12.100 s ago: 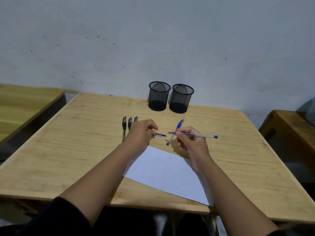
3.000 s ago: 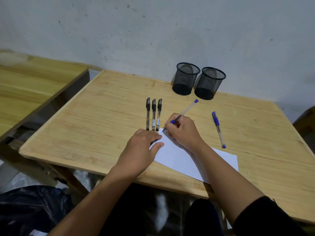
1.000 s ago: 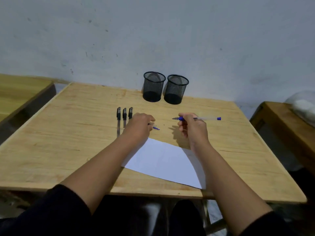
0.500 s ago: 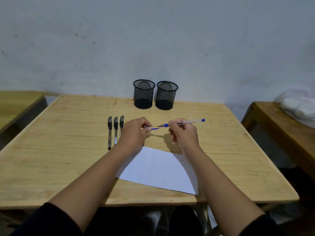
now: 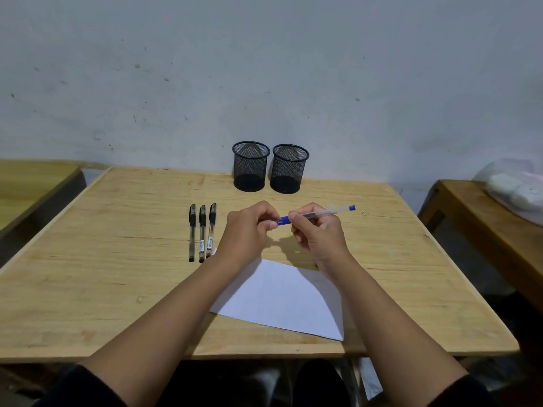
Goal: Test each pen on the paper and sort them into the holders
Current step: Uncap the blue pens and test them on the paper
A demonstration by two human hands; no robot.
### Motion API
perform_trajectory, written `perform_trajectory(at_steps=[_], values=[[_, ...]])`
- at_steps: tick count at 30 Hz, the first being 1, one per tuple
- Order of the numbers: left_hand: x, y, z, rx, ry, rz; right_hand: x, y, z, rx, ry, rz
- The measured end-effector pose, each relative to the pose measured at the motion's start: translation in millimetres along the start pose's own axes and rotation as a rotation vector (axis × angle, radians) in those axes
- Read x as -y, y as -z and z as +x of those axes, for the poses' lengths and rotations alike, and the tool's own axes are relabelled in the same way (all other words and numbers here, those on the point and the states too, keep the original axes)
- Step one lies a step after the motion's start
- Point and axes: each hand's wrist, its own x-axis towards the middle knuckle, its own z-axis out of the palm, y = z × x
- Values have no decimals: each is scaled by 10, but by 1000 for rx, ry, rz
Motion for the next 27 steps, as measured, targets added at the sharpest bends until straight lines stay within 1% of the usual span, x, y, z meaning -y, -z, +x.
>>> perform_trajectory(at_steps=[3, 6, 9, 11, 13, 15, 17, 22, 24, 27], values=[[18, 16, -32, 14, -4, -8, -13, -4, -24, 25, 18, -7], [18, 51, -12, 42, 12, -5, 7, -10, -5, 26, -2, -6], [22, 140, 94, 29, 41, 5, 41, 17, 28, -35, 17, 98], [51, 221, 174, 0, 58, -1, 60, 52, 9, -66, 26, 114], [101, 288, 246, -16, 90, -87, 61, 68, -64, -69, 11, 59], [122, 307, 298, -16, 135, -293, 31, 54, -154, -74, 4, -27], [97, 262, 319, -25, 166, -424, -28, 10, -239, -88, -7, -121], [14, -11, 320, -36, 222, -510, -174, -64, -338, -179, -22, -330], [9, -125, 310, -53, 249, -448, -191, -24, -307, -239, -16, -400], [41, -298, 259, -49, 259, -189, -213, 79, -233, -324, -8, -534]])
